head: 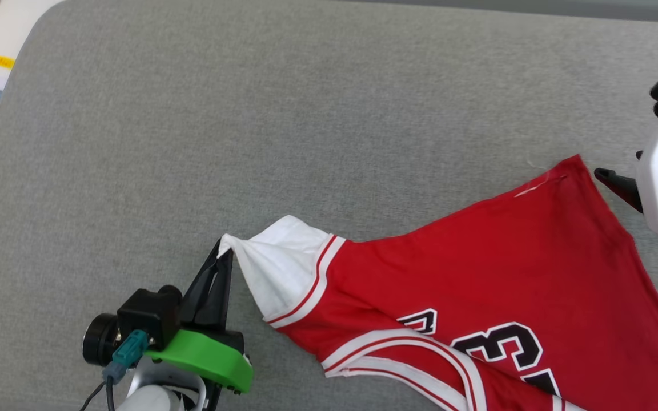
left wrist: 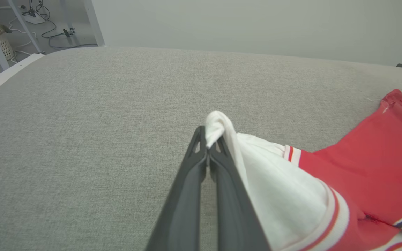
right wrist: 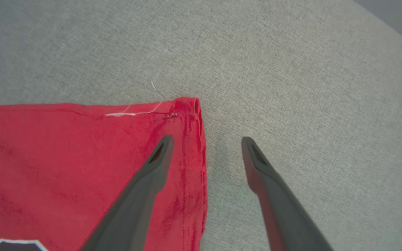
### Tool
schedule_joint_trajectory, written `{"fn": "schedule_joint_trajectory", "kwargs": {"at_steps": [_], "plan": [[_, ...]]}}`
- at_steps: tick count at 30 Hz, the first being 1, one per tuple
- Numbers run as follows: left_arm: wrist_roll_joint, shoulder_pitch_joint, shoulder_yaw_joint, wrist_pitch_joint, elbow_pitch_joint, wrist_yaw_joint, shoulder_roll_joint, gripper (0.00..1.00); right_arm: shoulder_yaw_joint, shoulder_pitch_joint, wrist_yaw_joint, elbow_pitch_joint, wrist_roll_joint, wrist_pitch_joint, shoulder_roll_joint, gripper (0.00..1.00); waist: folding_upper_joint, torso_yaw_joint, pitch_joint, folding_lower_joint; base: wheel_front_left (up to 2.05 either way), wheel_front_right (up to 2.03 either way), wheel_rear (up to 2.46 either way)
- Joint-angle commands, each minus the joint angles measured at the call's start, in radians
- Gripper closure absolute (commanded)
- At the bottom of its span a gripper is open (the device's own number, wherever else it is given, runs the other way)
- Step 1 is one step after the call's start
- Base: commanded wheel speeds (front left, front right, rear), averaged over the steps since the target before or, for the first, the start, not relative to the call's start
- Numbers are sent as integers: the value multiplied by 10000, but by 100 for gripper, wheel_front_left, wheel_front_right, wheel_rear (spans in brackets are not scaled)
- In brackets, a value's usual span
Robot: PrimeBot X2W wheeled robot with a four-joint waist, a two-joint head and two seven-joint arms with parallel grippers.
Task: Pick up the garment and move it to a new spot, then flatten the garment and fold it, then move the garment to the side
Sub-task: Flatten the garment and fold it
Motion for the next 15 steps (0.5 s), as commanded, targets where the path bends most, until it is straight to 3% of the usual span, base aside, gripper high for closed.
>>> {"fn": "schedule_joint_trajectory", "kwargs": {"at_steps": [1, 7, 13, 14, 15], "plan": [[165, -232, -17, -67, 26, -59, -70, 100, 200, -292, -7, 321, -127, -48, 96, 0, 0, 454, 516, 0, 0, 0, 0], [224, -577, -80, -119, 184, -184, -230, 100, 1226, -891, -7, 2009, 52, -719, 465, 0, 0, 718, 929, 0, 0, 0, 0], [237, -714, -124, -171, 387, -270, -352, 100, 2645, -538, -7, 3080, 487, -875, 328, 0, 0, 786, 940, 0, 0, 0, 0], [233, -717, -131, -176, 423, -282, -362, 100, 2718, -535, -7, 3115, 570, -1079, 305, 87, 0, 777, 905, 0, 0, 0, 0], [225, -711, -130, -182, 475, -289, -365, 100, 2826, -524, -7, 3154, 694, -1283, 284, 100, 0, 750, 828, 0, 0, 0, 0]]}}
